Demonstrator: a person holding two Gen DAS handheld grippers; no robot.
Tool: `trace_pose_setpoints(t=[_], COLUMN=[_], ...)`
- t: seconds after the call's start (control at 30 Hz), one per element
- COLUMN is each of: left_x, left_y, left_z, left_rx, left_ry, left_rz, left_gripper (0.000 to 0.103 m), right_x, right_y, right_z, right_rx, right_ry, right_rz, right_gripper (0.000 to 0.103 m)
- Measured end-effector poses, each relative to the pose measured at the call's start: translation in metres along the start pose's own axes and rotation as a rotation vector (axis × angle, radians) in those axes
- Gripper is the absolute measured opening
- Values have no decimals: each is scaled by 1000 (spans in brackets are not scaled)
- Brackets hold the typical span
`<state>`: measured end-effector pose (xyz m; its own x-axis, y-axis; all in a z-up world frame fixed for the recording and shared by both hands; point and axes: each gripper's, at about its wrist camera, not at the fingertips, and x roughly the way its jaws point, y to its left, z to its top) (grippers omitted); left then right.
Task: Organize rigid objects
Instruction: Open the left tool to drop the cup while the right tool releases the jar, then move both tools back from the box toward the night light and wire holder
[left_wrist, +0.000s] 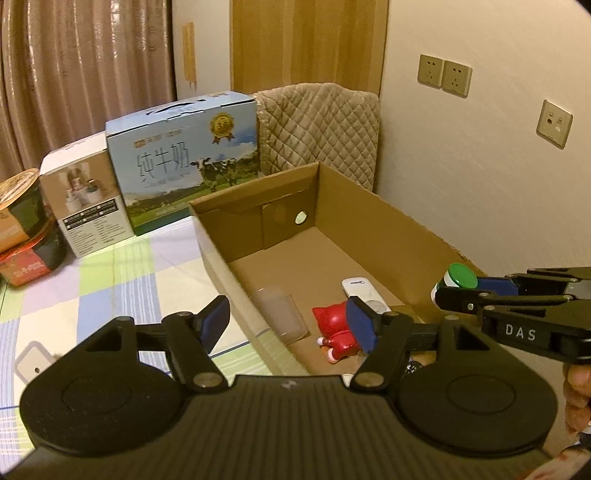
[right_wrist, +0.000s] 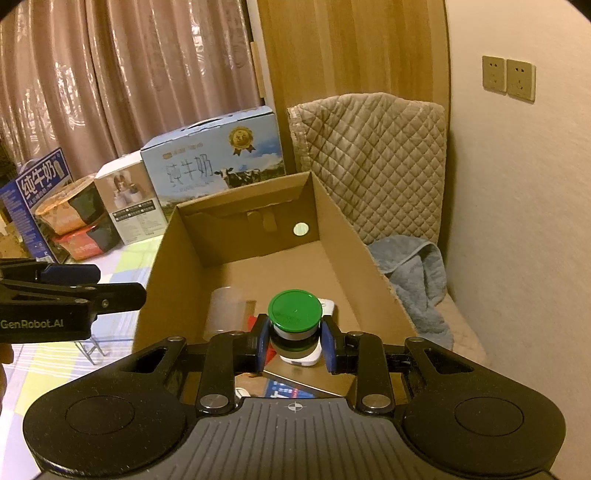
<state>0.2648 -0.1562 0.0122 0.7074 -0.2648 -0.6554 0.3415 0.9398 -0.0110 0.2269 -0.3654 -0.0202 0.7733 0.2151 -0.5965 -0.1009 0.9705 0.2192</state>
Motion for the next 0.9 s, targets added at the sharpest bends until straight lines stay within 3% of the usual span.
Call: trace_pose_setpoints(t=[0.5,0.67,0.9], left_x=[-14,-21,-37], left_y=[11,16,26], left_z=[-20,-23,-31], left_rx=[-63,-72,-96], left_ry=[13,13,12], left_rz=[1,8,23], left_gripper=[69,71,72], right_x=[1,-4,-19], right_y=[12,11,18], right_z=[3,6,9], right_rx=[2,38,50], right_ry=[-9,-45,-61], right_rz=[40,39,49], right_gripper=[26,51,54])
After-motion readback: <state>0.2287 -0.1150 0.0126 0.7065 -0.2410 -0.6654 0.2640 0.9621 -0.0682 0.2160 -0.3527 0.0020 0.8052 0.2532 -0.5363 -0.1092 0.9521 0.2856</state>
